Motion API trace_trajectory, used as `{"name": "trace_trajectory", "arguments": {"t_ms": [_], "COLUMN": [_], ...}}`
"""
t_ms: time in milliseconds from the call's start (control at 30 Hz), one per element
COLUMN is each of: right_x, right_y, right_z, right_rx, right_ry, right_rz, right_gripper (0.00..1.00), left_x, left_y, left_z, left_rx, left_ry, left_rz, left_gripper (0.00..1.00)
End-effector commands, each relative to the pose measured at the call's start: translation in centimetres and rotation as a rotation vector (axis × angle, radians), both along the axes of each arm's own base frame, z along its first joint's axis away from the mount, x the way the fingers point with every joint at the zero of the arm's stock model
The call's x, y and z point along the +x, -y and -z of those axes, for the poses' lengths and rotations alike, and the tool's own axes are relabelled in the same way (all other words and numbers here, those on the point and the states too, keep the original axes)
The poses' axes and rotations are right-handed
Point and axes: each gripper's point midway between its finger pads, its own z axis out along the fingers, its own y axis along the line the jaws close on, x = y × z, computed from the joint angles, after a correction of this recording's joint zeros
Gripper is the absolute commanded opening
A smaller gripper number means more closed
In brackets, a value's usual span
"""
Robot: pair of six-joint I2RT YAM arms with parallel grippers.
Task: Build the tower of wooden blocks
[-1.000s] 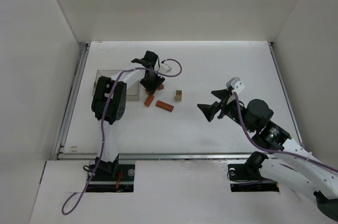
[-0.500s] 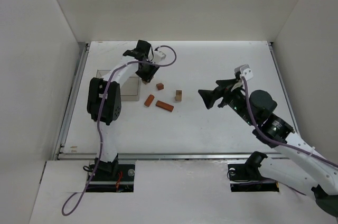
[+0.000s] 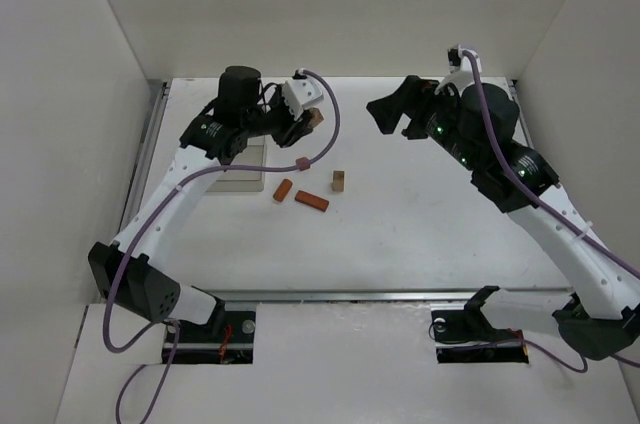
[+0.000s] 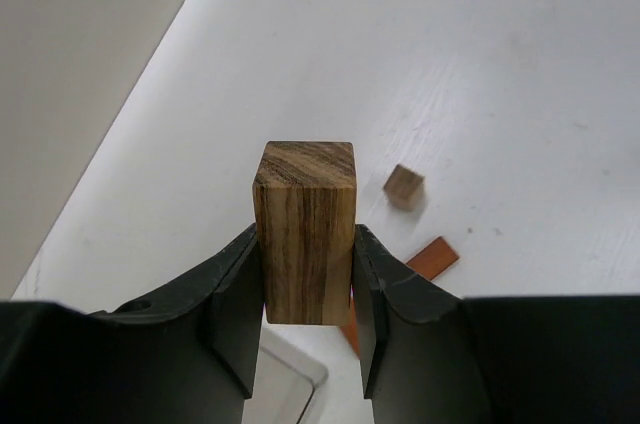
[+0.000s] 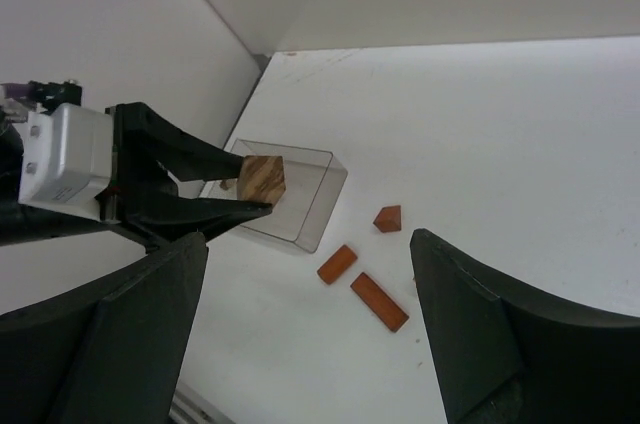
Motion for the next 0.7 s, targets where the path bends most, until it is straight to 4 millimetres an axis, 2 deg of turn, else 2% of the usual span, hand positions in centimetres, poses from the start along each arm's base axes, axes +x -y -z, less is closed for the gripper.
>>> {"name": "trace_trajectory", "arguments": {"t_ms": [0,67,167,200,267,300,367,533,667], "right_x": [-0.3,-0.3,-0.2,-0.1,-0.5,-0.6,-0.7,0.0,0.3], "right_y": [-0.4,-1.8,-4.2,-4.6,-5.7,-6.0,-6.2,-6.2,-6.7], "right_z": [0.1,0.3,2.1,2.1,2.5,3.2,3.3,6.7,7.6], "right_rx": [0.038,0.046,0.047,0.047,0.056,0.053,0.054,0.012,0.002], "right_ry": [-0.065,-0.07,-0.133,-0.137,-0.158,-0.169,-0.169,-0.241,-0.262], "right_rz": [-0.02,-0.095,-0.192,-0.208,-0.268,-0.283,-0.297,-0.27,-0.277], "right_gripper": [0.87,0.86,0.84,0.84,0.78,0.76,0.74,0.77,0.77], "left_x": [-1.7,-3.0,-4.4,-4.7,-5.0,-5.3,-5.3,-5.8,-6.1], "left_y": [2.9,4.3,5.6,5.9,6.3,6.6,6.6,7.0,7.0], "left_z": [0.3,-0.1,-0.8,-0.6,-0.6,-0.6,-1.0,-2.3,-2.1], "left_rx": [-0.084,-0.086,-0.069,-0.061,-0.051,-0.051,-0.06,-0.081,-0.081], "left_ry": [-0.056,-0.05,-0.002,-0.008,0.002,0.002,0.003,0.02,0.009], "left_rz": [0.16,0.203,0.259,0.261,0.275,0.284,0.28,0.296,0.304], "left_gripper": [0.0,0.0,0.0,0.0,0.0,0.0,0.0,0.0,0.0]}}
